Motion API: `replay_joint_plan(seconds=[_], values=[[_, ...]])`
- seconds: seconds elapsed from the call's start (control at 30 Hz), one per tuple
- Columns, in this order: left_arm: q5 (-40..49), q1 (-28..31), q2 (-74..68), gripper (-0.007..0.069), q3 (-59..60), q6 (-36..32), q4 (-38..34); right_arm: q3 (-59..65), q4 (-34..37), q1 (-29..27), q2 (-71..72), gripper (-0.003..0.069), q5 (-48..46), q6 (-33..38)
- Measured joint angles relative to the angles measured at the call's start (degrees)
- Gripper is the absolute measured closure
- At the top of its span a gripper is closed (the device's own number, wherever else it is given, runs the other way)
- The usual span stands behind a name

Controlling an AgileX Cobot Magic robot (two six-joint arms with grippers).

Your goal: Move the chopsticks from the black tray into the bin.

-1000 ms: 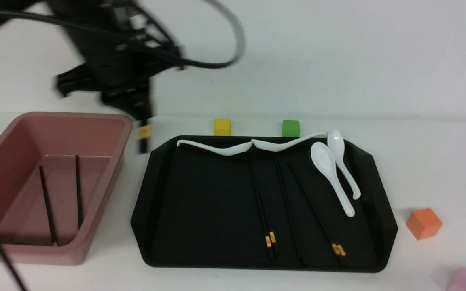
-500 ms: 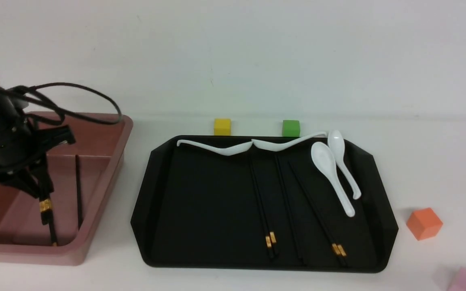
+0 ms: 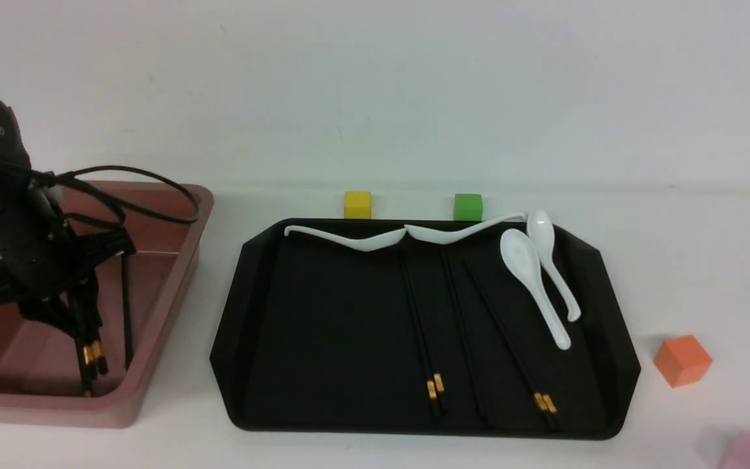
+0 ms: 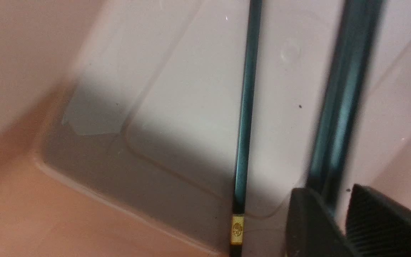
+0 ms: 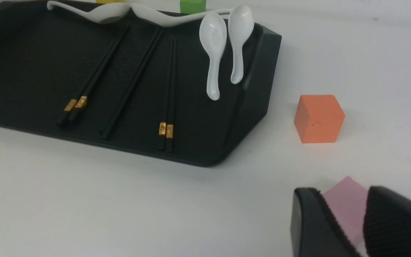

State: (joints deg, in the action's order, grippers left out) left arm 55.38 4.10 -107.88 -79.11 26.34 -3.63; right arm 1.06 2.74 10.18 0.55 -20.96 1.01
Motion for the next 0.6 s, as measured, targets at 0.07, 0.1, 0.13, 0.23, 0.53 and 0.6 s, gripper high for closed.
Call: replay_joint_plan(seconds=[0.07, 0.1, 0.13, 0.23, 0.53, 0.6], values=[[1.17, 0.00, 0.00, 0.0377, -0.47, -0.86, 0.00, 0.00, 0.00, 0.00, 0.00, 0.0419, 0.00, 0.00], [2.22, 0.00, 0.00, 0.0363, -0.88, -1.43, 0.00, 0.00, 0.00, 0.00, 0.00, 0.0419, 0.00, 0.00], [3.44, 0.00, 0.00, 0.0356, -1.38, -2.06, 0.00, 0.00, 0.00, 0.00, 0.00, 0.0419, 0.00, 0.00], [7.93, 0.00, 0.00, 0.0370, -3.35, -3.92, 0.04, 0.00, 0.00, 0.00, 0.00, 0.0419, 0.00, 0.00], [14.24, 0.00, 7.50, 0.0617, -5.37, -7.57, 0.05, 0.00, 0.00, 0.00, 0.00, 0.0419, 0.00, 0.00], [14.28, 0.00, 11.24, 0.0637, -5.03, -8.30, -0.30, 0.00, 0.00, 0.00, 0.00, 0.0419, 0.00, 0.00]])
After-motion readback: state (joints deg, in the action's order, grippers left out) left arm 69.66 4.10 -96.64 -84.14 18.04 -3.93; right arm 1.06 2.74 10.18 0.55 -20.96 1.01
